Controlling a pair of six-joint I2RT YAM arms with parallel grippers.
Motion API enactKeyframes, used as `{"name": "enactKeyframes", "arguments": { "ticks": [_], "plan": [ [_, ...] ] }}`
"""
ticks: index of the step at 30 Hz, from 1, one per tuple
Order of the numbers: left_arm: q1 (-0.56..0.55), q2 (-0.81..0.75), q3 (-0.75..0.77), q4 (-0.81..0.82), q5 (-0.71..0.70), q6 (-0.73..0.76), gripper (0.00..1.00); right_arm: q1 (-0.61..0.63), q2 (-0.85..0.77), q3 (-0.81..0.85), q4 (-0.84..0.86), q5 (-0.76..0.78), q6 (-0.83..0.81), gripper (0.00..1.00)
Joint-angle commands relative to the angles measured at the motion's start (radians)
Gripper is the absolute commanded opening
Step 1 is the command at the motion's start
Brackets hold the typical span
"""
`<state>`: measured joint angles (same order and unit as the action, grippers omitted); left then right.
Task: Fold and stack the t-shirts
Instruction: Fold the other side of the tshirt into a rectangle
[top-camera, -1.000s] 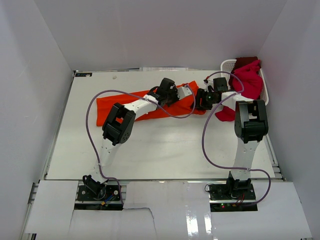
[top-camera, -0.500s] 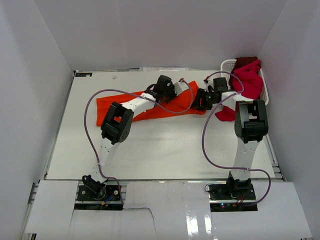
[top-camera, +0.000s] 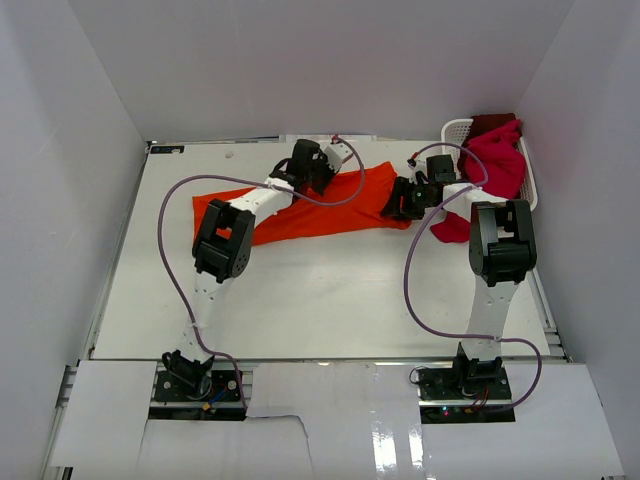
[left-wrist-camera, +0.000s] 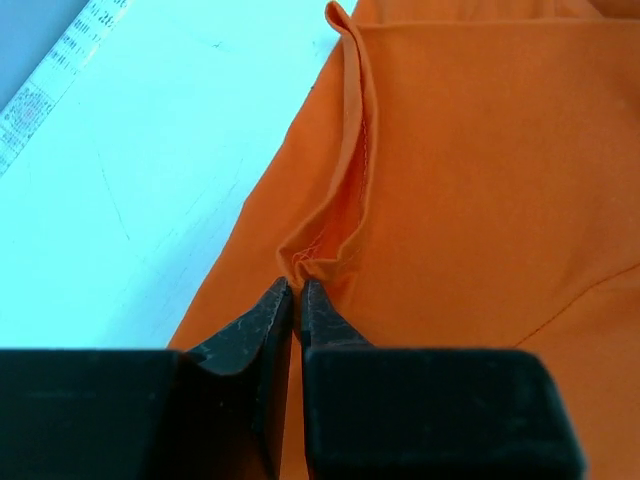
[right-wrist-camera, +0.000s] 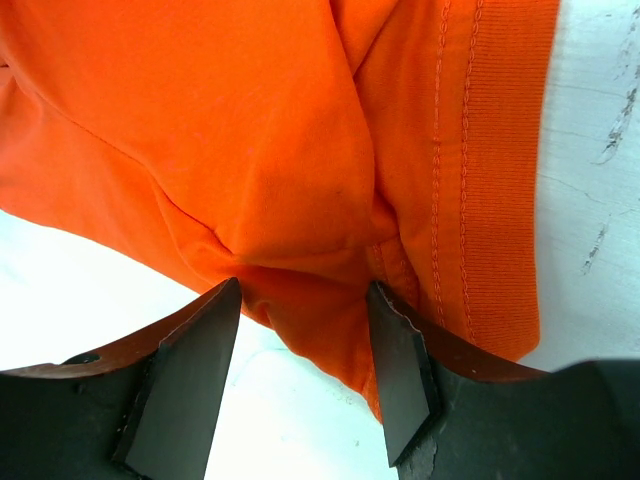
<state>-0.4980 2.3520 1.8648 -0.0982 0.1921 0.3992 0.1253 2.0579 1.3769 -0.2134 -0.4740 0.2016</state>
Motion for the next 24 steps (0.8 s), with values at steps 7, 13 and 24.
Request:
{"name": "enactKeyframes", "arguments": {
  "ticks": [7,13,24],
  "plan": [
    [0.007,0.047,0.065,0.045,0.043,-0.106,0.41,0.002,0.031,-0.001,-0.023,0.015,-0.013,0.61],
    [0.024,0.049,0.059,0.071,-0.071,-0.184,0.56,0.002,0.028,0.002,-0.023,0.014,-0.013,0.61],
    [0.052,0.052,0.068,0.080,-0.381,-0.267,0.64,0.002,0.027,-0.001,-0.023,0.009,-0.013,0.61]
  ]
}}
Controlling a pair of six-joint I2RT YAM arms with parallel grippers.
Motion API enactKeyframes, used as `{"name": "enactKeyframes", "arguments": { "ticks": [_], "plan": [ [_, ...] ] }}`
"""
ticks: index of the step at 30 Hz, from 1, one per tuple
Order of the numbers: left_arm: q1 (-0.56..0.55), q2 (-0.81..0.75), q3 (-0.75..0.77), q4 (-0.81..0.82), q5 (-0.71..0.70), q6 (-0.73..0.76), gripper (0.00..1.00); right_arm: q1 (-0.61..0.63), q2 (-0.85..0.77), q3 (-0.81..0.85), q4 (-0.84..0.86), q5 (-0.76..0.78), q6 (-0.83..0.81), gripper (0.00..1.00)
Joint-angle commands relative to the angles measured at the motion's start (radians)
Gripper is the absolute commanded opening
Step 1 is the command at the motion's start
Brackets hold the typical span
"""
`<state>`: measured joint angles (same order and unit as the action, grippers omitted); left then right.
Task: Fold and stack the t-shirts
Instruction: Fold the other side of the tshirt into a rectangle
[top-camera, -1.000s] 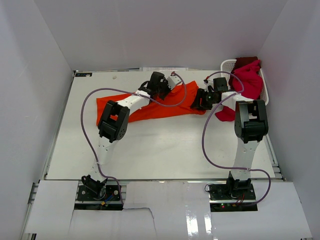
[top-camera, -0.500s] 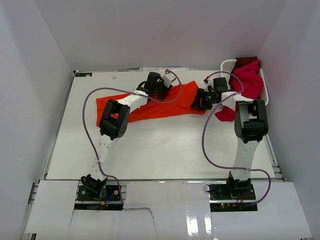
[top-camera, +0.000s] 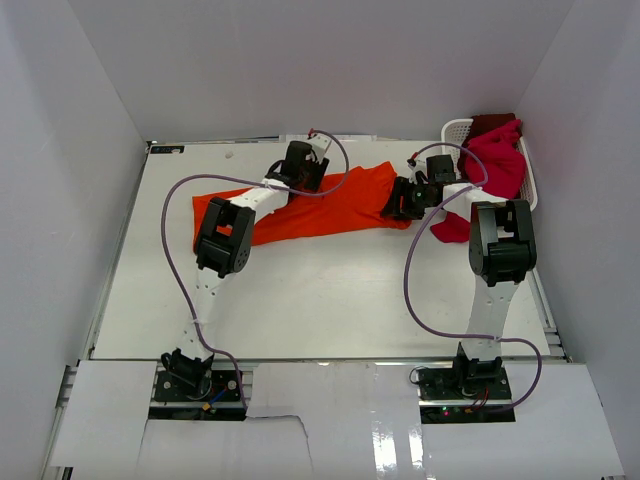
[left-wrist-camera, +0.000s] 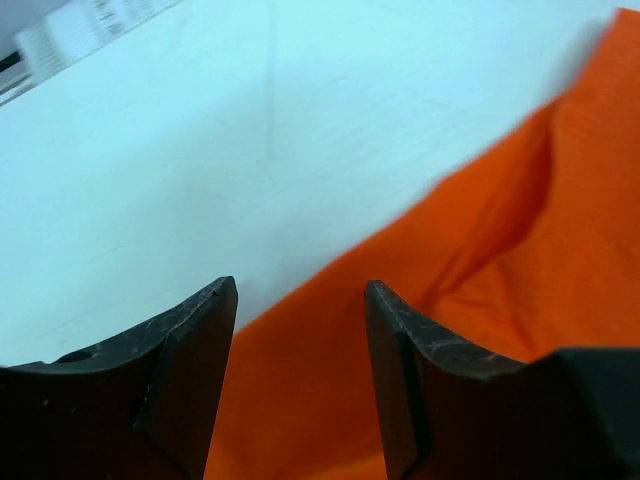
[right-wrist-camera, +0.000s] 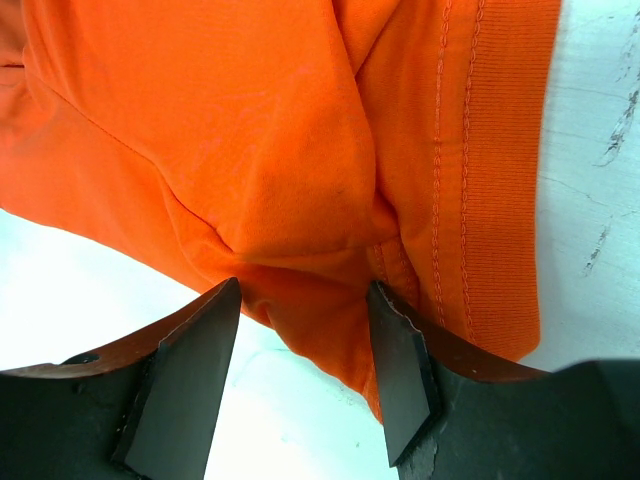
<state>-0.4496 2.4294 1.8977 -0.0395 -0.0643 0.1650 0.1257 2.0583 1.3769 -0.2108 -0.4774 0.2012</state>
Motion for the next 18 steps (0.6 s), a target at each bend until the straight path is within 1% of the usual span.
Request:
{"name": "enactKeyframes", "arguments": {
  "ticks": [1,5,6,7,8,9,12,16,18],
  "plan": [
    [0.005,-0.026,0.037,0.020,-0.143,-0.039,0.65,0.002,0.026,-0.001,-0.025,0.013,-0.011,0.61],
    [0.009,-0.032,0.038,0.000,-0.259,-0.085,0.70,0.002,0.019,-0.002,-0.027,0.020,-0.013,0.61],
    [0.021,-0.049,0.034,-0.002,-0.272,-0.105,0.74,0.002,0.013,-0.002,-0.027,0.026,-0.013,0.61],
    [0.031,-0.061,0.023,-0.017,-0.255,-0.131,0.75,0.002,0.010,0.001,-0.029,0.028,-0.013,0.61],
    [0.041,-0.076,0.018,-0.031,-0.226,-0.194,0.75,0.002,0.005,0.001,-0.030,0.031,-0.013,0.61],
    [0.063,-0.104,0.018,-0.048,-0.166,-0.220,0.75,0.002,-0.001,0.004,-0.036,0.036,-0.013,0.61],
    [0.091,-0.166,0.020,-0.137,-0.071,-0.269,0.75,0.002,-0.013,0.024,-0.065,0.069,-0.019,0.61],
    [0.091,-0.260,-0.018,-0.269,-0.054,-0.260,0.74,0.000,-0.030,0.045,-0.107,0.129,-0.043,0.61],
    [0.091,-0.311,-0.083,-0.306,-0.049,-0.275,0.74,-0.001,-0.050,0.060,-0.119,0.143,-0.058,0.61]
  ]
}}
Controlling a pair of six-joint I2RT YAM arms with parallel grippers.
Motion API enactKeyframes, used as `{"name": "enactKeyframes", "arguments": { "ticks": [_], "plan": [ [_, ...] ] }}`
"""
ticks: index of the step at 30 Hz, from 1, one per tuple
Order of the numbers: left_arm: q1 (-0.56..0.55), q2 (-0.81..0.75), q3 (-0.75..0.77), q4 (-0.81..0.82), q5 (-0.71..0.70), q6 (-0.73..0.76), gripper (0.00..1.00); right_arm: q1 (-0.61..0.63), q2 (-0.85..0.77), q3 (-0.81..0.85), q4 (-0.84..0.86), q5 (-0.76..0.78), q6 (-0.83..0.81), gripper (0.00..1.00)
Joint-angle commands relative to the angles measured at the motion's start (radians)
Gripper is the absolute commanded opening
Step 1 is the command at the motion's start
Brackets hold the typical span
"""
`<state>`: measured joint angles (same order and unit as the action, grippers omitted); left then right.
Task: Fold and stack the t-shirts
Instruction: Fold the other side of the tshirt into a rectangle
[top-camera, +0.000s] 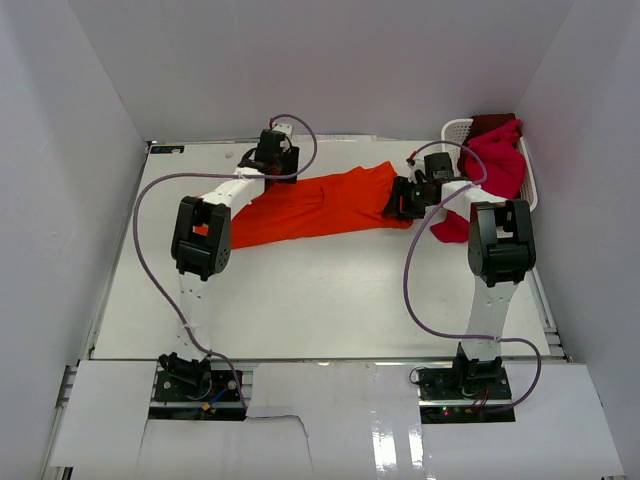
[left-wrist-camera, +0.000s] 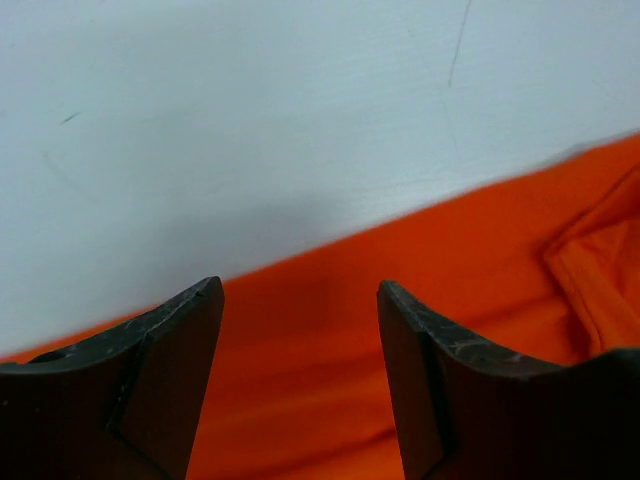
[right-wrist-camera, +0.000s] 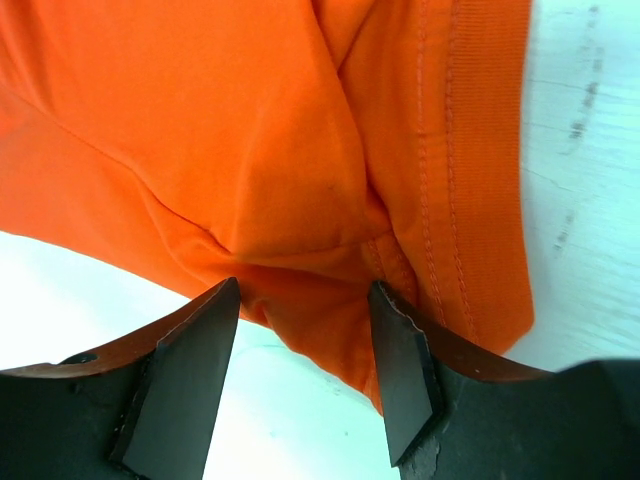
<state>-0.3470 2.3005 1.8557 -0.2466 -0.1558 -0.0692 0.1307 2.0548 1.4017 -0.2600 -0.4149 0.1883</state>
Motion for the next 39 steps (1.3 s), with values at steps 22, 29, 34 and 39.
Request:
{"name": "enactKeyframes", "arguments": {
  "ticks": [22,29,34,39],
  "plan": [
    [0.284,-0.724,-0.734,-0.181,0.419,-0.210,0.80,-0.006,-0.147,0.099,-0.205,0.194,-0.155,0.62],
    [0.436,-0.757,-0.771,-0.163,0.440,-0.259,0.81,-0.006,-0.088,0.108,-0.237,0.205,-0.153,0.60],
    [0.502,-0.789,-0.790,-0.146,0.430,-0.288,0.83,-0.005,-0.055,0.115,-0.265,0.192,-0.153,0.57],
    [0.545,-0.783,-0.802,-0.148,0.458,-0.299,0.83,-0.003,-0.025,0.115,-0.277,0.169,-0.147,0.53]
  ]
}}
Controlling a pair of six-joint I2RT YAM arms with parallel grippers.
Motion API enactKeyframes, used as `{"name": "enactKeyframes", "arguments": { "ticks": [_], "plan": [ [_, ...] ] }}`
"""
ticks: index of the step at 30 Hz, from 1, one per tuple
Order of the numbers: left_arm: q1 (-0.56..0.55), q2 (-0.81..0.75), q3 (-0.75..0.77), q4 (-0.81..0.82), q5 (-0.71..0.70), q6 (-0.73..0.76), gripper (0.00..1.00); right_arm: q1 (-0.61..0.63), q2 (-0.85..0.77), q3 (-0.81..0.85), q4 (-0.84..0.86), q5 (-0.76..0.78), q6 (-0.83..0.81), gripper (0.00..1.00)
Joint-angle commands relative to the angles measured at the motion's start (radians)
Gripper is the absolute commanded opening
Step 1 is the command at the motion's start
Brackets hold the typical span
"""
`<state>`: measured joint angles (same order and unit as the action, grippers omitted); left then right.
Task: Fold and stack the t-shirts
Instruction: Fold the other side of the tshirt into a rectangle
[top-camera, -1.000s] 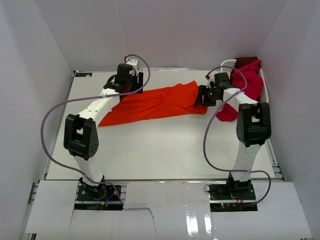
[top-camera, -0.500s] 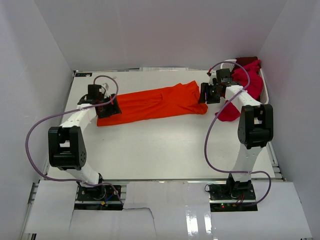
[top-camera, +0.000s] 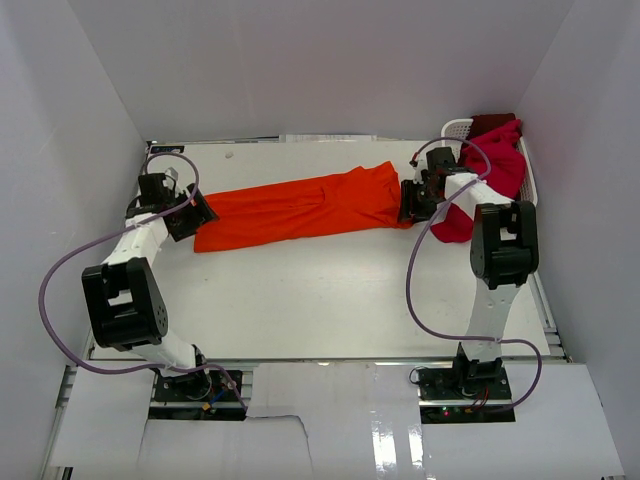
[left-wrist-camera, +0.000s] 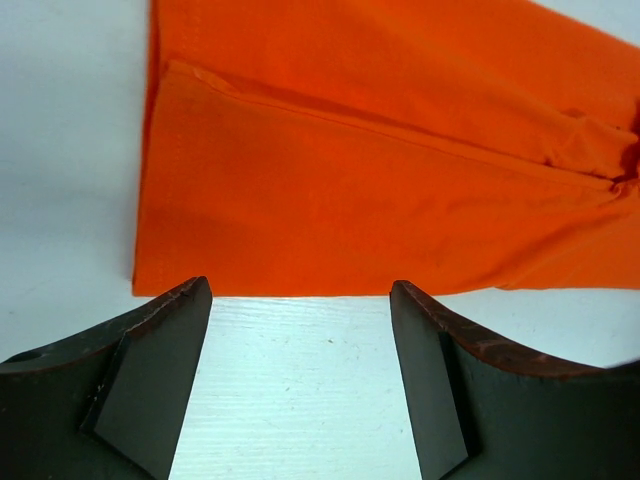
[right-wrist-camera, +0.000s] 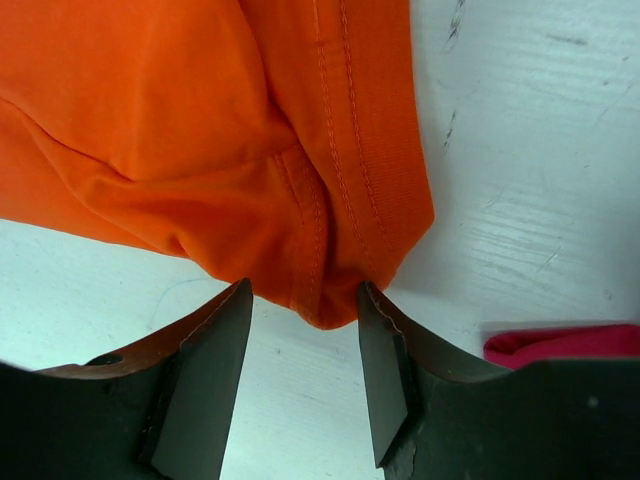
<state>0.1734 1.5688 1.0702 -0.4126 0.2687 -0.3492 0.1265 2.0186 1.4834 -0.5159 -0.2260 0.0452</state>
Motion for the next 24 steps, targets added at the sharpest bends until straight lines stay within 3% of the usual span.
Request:
{"name": "enactKeyframes", "arguments": {
  "ticks": [1,4,8,11,24],
  "plan": [
    [0.038,-0.053,-0.021,0.020,0.036,-0.023,0.83,0.001,0.020,0.034,-0.022,-0.024,-0.004,0.52],
    [0.063,-0.058,-0.041,0.027,0.035,-0.031,0.83,0.002,0.043,0.037,-0.029,-0.027,-0.004,0.49],
    [0.093,-0.069,-0.070,0.035,0.026,-0.046,0.84,0.002,0.065,0.048,-0.044,-0.030,-0.004,0.29],
    [0.110,-0.067,-0.085,0.038,0.015,-0.053,0.84,0.002,0.065,0.049,-0.045,-0.029,-0.001,0.08],
    [0.130,0.013,-0.119,0.052,0.006,-0.048,0.84,0.002,0.049,0.052,-0.044,-0.041,-0.001,0.08]
  ]
}}
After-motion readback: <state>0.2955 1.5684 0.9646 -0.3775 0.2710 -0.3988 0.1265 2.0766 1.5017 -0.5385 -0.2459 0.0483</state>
